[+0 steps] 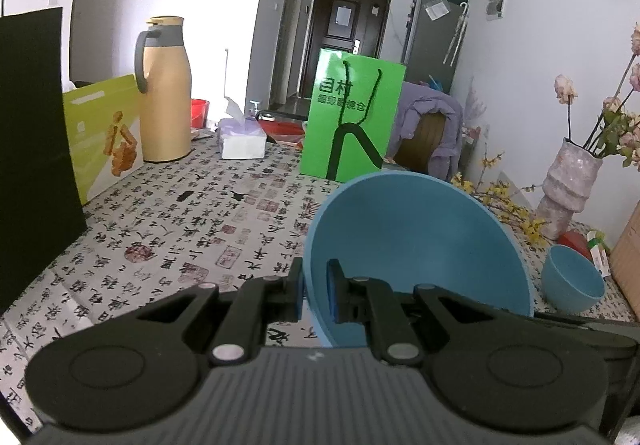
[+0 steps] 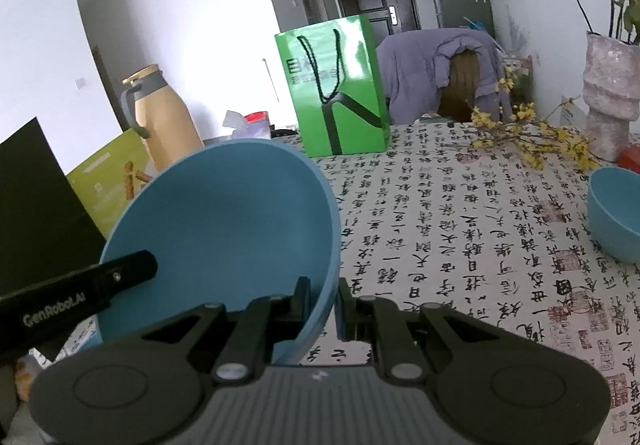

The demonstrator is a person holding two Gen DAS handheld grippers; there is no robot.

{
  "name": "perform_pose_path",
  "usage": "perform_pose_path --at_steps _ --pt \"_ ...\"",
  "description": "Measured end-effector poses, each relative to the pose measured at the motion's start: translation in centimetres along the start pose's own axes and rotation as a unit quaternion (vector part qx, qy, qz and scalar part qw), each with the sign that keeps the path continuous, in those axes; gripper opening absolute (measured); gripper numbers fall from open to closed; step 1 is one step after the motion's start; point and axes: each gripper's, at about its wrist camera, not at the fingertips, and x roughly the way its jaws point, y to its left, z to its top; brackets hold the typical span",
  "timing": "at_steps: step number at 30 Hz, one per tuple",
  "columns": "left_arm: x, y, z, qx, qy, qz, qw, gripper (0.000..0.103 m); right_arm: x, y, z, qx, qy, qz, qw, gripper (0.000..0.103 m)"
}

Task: Organize plates and bowls
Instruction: 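Lower the held blue bowl toward the table beside the black paper bag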

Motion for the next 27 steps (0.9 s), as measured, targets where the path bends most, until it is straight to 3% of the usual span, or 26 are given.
perform_pose_path --at_steps 27 --pt "-3.1 5.5 -0.4 -0.024 -0.019 0.038 0.9988 0.012 1.1 6.0 -1.0 -0.039 0.009 0.03 0.999 0.012"
